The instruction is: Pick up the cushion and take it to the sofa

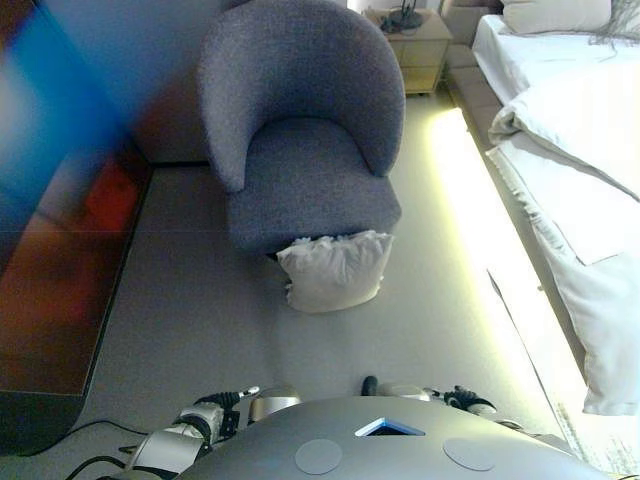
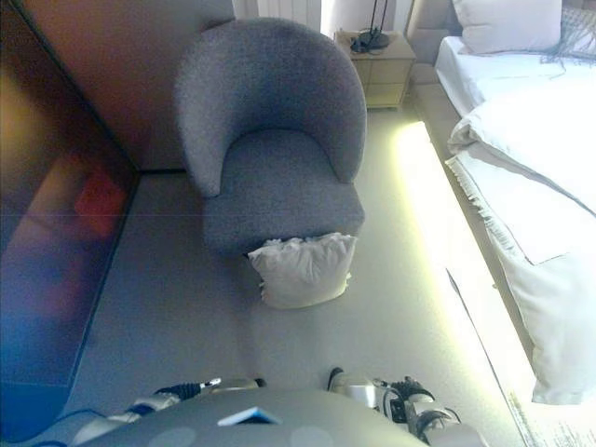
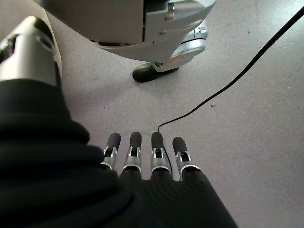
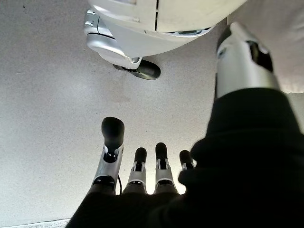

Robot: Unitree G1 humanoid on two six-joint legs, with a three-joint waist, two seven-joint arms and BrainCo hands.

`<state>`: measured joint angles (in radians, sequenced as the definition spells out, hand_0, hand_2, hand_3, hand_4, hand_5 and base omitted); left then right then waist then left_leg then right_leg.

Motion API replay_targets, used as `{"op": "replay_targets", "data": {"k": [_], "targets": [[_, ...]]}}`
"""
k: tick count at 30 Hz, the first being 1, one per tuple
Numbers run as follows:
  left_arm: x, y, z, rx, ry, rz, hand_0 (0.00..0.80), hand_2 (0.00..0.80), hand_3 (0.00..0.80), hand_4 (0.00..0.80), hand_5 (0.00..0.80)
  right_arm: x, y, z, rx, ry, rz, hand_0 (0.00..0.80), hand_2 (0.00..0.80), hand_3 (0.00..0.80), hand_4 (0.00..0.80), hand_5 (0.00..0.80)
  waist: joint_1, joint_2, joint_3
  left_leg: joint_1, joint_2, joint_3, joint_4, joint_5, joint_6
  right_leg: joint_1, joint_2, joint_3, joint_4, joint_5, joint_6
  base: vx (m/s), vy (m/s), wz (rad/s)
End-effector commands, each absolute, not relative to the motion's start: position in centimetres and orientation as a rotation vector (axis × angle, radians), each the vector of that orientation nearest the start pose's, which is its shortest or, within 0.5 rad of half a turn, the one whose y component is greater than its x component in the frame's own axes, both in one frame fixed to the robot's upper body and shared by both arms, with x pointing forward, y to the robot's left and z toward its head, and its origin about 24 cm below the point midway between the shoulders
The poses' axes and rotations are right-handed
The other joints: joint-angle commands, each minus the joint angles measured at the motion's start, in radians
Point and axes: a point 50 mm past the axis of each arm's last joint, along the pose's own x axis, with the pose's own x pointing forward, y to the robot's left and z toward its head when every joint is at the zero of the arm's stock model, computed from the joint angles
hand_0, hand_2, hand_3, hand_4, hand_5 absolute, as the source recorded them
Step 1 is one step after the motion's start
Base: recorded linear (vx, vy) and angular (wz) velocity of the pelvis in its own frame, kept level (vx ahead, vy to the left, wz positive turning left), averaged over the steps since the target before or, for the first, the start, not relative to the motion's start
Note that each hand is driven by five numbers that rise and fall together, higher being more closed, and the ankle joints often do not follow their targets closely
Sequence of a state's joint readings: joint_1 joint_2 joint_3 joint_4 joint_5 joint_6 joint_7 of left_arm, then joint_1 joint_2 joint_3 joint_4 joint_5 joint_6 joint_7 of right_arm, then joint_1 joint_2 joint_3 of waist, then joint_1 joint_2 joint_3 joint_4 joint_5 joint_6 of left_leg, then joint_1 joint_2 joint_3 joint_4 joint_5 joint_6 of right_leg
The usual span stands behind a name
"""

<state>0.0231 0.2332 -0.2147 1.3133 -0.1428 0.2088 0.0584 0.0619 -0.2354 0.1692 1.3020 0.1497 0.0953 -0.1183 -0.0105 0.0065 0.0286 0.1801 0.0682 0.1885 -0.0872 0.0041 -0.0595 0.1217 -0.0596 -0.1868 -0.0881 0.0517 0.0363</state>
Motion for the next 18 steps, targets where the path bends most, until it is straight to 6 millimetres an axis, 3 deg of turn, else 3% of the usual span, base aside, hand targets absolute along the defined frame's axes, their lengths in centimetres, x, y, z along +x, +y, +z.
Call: {"op": "replay_targets", "data": {"k": [1,18], "targets": [[5.16,22.82,-17.12,0.256,1.532,0.13,0.0,0.0,0.0,0.0,0.0,5.56,-23.95,-16.83,-0.278,1.432,-0.213,0.0,0.0,0.0,0.0,0.0,-0.009,-0.035,0.029,-0.015,-0.043,-0.006,0.0,-0.073,0.034,0.017,-0.051,-0.003,0.007,-0.04,0.078,0.0,0.0,0.0],[5.05,22.91,-17.1,0.28,1.547,0.098,0.0,0.0,0.0,0.0,0.0,5.82,-23.82,-16.83,-0.271,1.422,-0.203,0.0,0.0,0.0,0.0,0.0,-0.005,-0.037,0.033,-0.013,-0.046,-0.014,0.0,-0.076,0.037,0.021,-0.046,-0.001,0.011,-0.047,0.076,0.001,-0.002,0.0]]}}
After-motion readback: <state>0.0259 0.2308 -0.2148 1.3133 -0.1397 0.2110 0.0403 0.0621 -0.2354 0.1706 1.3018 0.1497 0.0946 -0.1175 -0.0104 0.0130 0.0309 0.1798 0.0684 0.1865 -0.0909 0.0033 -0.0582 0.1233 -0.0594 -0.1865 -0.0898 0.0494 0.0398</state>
